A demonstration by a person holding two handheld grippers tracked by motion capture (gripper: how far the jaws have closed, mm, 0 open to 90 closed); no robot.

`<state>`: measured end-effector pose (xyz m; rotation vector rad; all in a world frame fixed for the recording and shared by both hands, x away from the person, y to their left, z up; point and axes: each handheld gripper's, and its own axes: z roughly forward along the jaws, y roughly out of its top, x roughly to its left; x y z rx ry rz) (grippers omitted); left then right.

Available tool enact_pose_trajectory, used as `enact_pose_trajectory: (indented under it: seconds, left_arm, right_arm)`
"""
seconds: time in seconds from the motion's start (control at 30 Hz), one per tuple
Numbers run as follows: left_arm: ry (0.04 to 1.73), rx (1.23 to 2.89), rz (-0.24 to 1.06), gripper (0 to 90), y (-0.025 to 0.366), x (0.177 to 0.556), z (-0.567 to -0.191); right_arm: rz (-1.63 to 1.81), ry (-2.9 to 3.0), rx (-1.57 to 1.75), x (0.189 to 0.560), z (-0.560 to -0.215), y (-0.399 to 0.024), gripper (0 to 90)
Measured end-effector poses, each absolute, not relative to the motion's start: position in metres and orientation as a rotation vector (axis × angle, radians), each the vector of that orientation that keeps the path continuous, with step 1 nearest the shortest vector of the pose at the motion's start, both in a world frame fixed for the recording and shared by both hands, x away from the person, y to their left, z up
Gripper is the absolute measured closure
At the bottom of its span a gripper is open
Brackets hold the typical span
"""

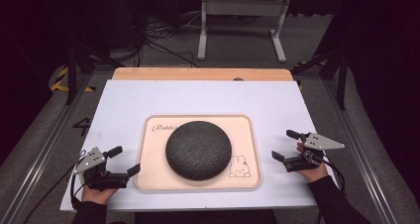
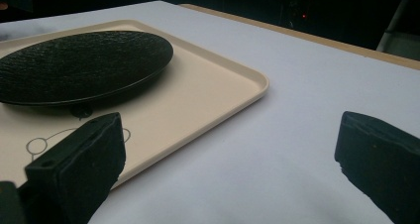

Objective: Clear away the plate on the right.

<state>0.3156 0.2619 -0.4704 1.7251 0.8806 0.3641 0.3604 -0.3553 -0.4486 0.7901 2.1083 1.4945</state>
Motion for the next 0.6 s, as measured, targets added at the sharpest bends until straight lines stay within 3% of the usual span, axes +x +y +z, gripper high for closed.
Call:
enact_pose_trajectory:
  seconds: [0.6]
  left_arm:
    - [0.878, 1.729, 0.363, 1.2, 0.2613, 0.3157, -0.4705]
  right_arm:
    - [1.447, 2.133, 0.826, 0.3572, -0.4525, -0.3499, 0.0]
